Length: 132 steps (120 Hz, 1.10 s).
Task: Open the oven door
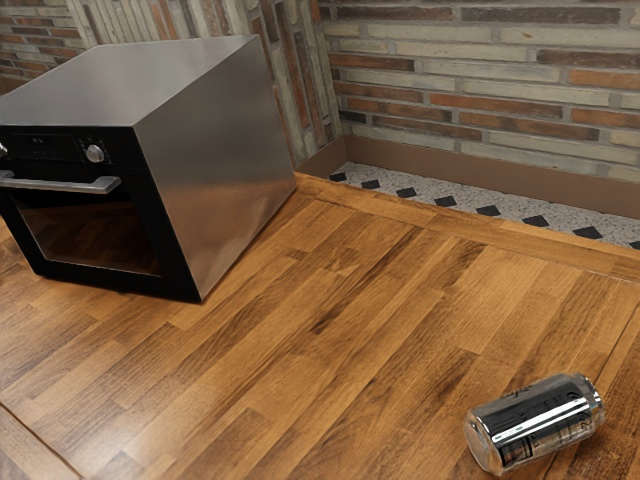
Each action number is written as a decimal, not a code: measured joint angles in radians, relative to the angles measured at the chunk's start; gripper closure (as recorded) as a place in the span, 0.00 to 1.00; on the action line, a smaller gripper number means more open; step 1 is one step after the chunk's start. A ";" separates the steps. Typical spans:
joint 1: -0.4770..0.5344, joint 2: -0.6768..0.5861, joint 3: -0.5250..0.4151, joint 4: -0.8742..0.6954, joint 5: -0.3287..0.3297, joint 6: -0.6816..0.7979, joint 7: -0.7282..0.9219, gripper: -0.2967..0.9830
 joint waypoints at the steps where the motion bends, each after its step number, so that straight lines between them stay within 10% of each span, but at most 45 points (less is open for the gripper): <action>1: -0.001 0.001 0.000 0.000 0.000 0.004 0.000 0.23; 132: 0.029 0.118 -0.001 -0.078 0.053 0.248 0.094 0.23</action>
